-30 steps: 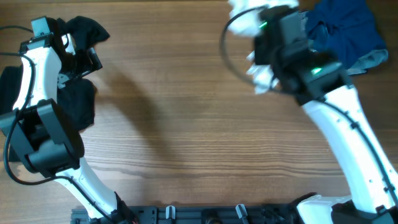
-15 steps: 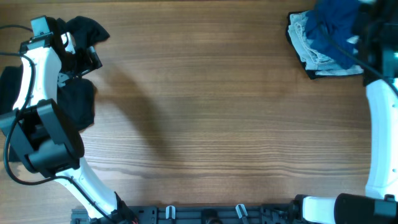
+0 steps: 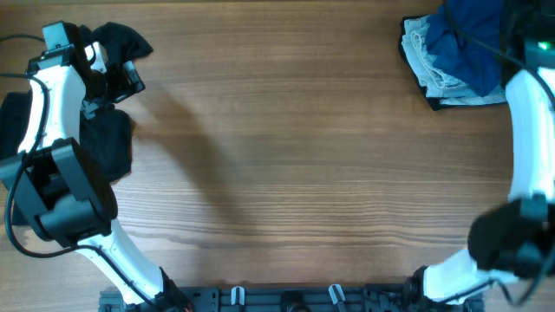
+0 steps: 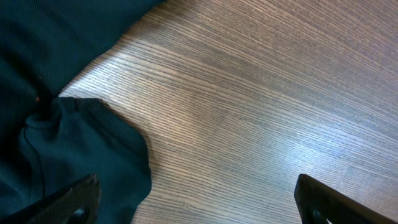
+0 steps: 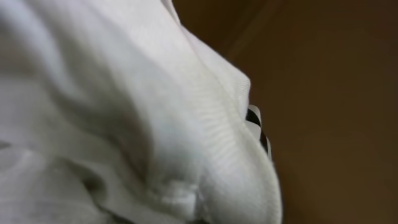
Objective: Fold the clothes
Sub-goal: 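Lift the white bundle and carry it right onto the clothes stack, then release the bundle on the stack and press it down with the right gripper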
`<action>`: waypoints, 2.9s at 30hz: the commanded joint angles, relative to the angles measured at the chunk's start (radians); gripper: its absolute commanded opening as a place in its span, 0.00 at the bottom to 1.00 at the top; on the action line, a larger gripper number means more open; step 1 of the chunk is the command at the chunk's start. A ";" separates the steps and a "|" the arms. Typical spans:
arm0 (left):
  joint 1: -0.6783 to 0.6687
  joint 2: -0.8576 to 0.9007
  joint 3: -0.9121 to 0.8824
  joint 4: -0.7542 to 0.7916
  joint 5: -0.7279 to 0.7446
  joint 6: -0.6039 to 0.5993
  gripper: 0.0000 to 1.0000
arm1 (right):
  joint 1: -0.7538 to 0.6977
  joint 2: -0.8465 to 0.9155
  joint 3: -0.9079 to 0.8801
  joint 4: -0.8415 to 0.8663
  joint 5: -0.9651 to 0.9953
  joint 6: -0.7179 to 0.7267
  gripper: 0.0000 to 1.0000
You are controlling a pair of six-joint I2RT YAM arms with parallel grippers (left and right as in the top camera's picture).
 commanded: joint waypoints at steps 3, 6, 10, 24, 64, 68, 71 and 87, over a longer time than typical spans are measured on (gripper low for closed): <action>-0.004 0.012 0.010 0.003 0.016 -0.007 1.00 | -0.027 0.187 0.022 0.042 0.010 -0.002 0.04; -0.005 0.012 0.010 0.003 0.016 -0.012 1.00 | -0.027 0.243 0.022 0.061 -0.003 0.024 0.04; -0.009 0.012 0.010 0.003 0.016 -0.026 1.00 | -0.027 0.269 0.022 0.104 -0.015 0.052 0.04; -0.016 0.012 0.010 0.003 0.016 -0.026 1.00 | -0.018 0.305 0.070 0.121 -0.218 0.171 0.04; -0.017 0.013 0.010 0.003 0.016 -0.026 1.00 | -0.114 0.407 0.070 0.335 -0.385 0.326 1.00; -0.017 0.013 0.010 0.003 0.016 -0.026 1.00 | -0.114 0.556 0.070 0.328 -0.422 0.346 1.00; -0.017 0.013 0.010 0.003 0.016 -0.026 1.00 | -0.113 0.660 0.070 0.277 -0.503 0.347 1.00; -0.017 0.013 0.010 -0.005 0.016 -0.025 1.00 | -0.114 0.262 0.070 0.132 -0.541 0.317 1.00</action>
